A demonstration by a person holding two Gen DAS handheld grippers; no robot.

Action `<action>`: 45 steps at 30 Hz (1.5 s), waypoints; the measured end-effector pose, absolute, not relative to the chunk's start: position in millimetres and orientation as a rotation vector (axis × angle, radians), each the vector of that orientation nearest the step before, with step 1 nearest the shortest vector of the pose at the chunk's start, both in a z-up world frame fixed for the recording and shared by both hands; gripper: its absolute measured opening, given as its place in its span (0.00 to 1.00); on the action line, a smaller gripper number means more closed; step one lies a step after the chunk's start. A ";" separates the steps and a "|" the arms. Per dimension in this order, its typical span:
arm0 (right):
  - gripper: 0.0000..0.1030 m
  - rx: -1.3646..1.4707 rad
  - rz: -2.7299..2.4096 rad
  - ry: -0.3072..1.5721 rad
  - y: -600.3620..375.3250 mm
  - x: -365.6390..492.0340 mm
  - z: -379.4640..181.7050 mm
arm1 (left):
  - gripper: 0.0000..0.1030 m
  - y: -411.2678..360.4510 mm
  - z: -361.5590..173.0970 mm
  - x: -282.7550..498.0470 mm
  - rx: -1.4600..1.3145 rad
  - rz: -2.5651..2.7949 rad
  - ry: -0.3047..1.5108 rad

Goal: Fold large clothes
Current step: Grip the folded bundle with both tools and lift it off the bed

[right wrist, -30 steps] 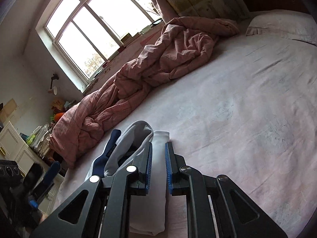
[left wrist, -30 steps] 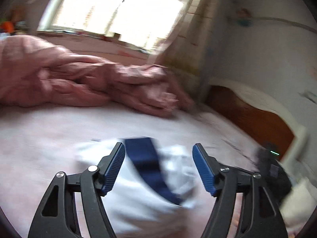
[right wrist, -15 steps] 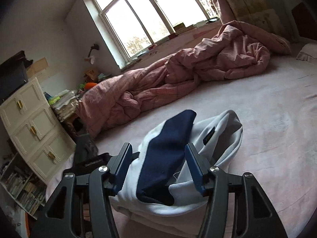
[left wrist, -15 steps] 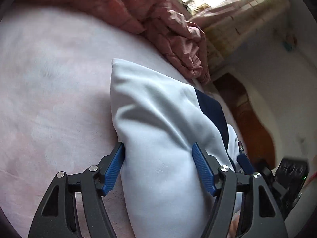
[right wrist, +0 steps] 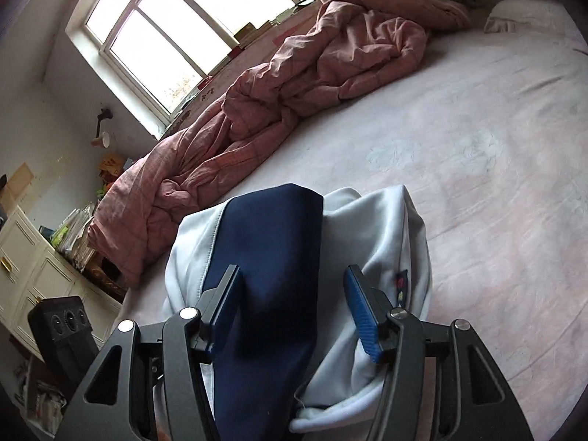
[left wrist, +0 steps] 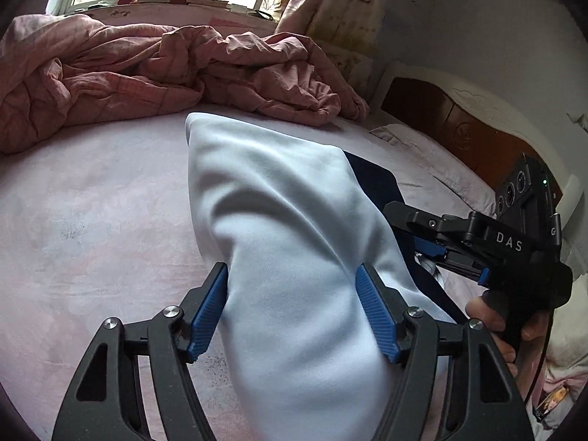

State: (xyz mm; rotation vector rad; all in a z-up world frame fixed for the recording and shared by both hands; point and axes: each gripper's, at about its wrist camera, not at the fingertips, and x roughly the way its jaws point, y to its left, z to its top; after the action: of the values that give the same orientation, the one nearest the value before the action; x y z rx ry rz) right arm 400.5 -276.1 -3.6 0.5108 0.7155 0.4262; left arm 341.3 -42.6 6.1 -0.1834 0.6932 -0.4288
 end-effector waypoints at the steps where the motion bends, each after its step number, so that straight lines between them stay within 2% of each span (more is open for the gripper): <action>1: 0.26 0.497 0.448 0.710 -273.4 400.4 -2.1 | 0.67 -44.0 5.2 342.8 -0.180 -0.417 0.693; 3: 0.05 0.453 0.410 0.653 -273.1 392.0 4.8 | 0.68 -43.0 3.4 346.3 -0.191 -0.411 0.692; 7: 0.03 0.405 0.349 0.426 -283.0 351.8 36.0 | 0.74 -30.3 13.2 337.7 -0.287 -0.455 0.629; 10: 0.03 0.390 0.249 0.369 -293.5 334.3 49.6 | 0.82 -22.6 25.3 328.8 -0.321 -0.446 0.559; 13: 0.03 0.344 0.165 0.501 -297.5 354.1 36.2 | 0.82 -22.6 20.7 337.1 -0.348 -0.448 0.596; 16: 0.03 0.472 0.228 0.724 -307.6 385.5 1.2 | 0.83 -33.4 1.5 349.7 -0.327 -0.424 0.690; 20: 0.05 0.425 0.202 0.758 -304.2 388.8 -2.4 | 0.85 -38.2 -13.0 354.7 -0.368 -0.415 0.751; 23: 0.23 0.343 0.164 0.735 -297.0 382.9 2.2 | 0.85 -42.8 -12.0 351.4 -0.317 -0.386 0.758; 24: 0.40 0.333 0.142 0.720 -297.1 379.4 4.8 | 0.85 -43.5 -11.4 350.4 -0.307 -0.380 0.754; 25: 0.65 0.325 0.125 0.710 -297.8 377.5 7.2 | 0.85 -43.3 -12.0 349.5 -0.304 -0.377 0.755; 26: 0.75 0.324 0.116 0.695 -300.5 374.8 8.7 | 0.85 -43.5 -12.1 349.1 -0.304 -0.374 0.758; 27: 0.81 0.334 0.117 0.676 -304.7 371.2 9.2 | 0.85 -43.6 -12.0 348.1 -0.299 -0.371 0.757; 36: 0.82 0.617 0.317 0.833 -328.3 374.3 -34.7 | 0.84 -50.4 -3.0 337.5 -0.216 -0.348 0.692; 40: 0.82 0.732 0.443 0.891 -327.2 383.1 -53.0 | 0.84 -25.6 -12.2 348.8 -0.428 -0.433 0.726; 45: 0.82 0.720 0.479 0.893 -313.4 385.5 -51.8 | 0.85 2.7 -40.0 368.7 -0.682 -0.501 0.842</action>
State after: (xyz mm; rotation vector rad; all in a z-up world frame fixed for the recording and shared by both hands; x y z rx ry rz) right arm 385.5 -313.4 -51.8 0.7198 0.8927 0.4790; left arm 368.7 2.7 -40.0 -0.6820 0.8425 -0.5005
